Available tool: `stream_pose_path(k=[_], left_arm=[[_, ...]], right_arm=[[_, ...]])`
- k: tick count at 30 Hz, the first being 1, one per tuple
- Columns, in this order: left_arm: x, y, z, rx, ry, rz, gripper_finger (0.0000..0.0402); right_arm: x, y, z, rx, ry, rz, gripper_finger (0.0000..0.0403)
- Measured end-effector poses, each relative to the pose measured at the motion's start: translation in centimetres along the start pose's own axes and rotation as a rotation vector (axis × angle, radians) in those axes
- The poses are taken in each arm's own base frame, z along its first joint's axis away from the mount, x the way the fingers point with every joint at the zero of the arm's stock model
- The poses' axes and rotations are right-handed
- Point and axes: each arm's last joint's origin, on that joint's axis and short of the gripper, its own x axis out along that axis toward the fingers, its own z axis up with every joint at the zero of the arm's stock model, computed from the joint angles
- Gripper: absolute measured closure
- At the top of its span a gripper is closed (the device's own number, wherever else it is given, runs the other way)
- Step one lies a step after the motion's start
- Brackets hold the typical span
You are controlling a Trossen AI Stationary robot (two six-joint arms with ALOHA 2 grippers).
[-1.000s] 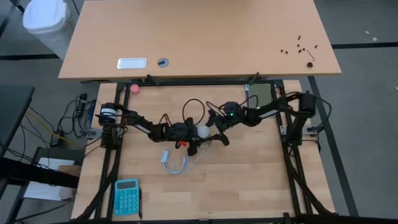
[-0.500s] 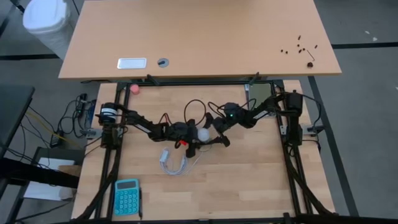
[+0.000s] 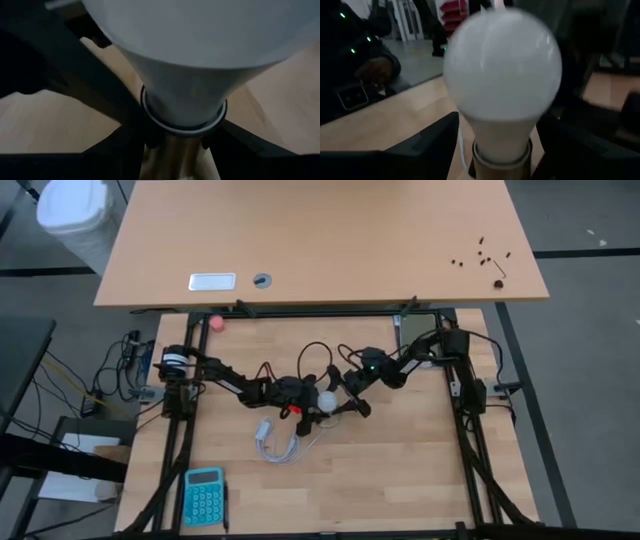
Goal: Screw lightbulb
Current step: Insert the lightbulb into the lamp holder
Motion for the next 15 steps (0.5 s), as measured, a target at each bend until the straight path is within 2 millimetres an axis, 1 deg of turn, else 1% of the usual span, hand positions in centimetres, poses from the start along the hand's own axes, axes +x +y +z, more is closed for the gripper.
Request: stream_pose_path(k=[5,10,15], left_arm=[[0.0,-0.1,0.0,0.009,-0.002,-0.040,0.0204],[0.0,-0.2,0.0,0.009,-0.002,-0.052,0.0204],[0.0,-0.2,0.0,0.009,-0.005,-0.073,0.0204]], right_arm=[[0.5,0.2,0.7,-0.014,-0.060,0.033,0.0119],[1.4,0.2,0.5,-0.047,-0.028,0.064,0.0118],[2.1,0.4,0.6,-0.106,-0.017,0.076,0.0131]])
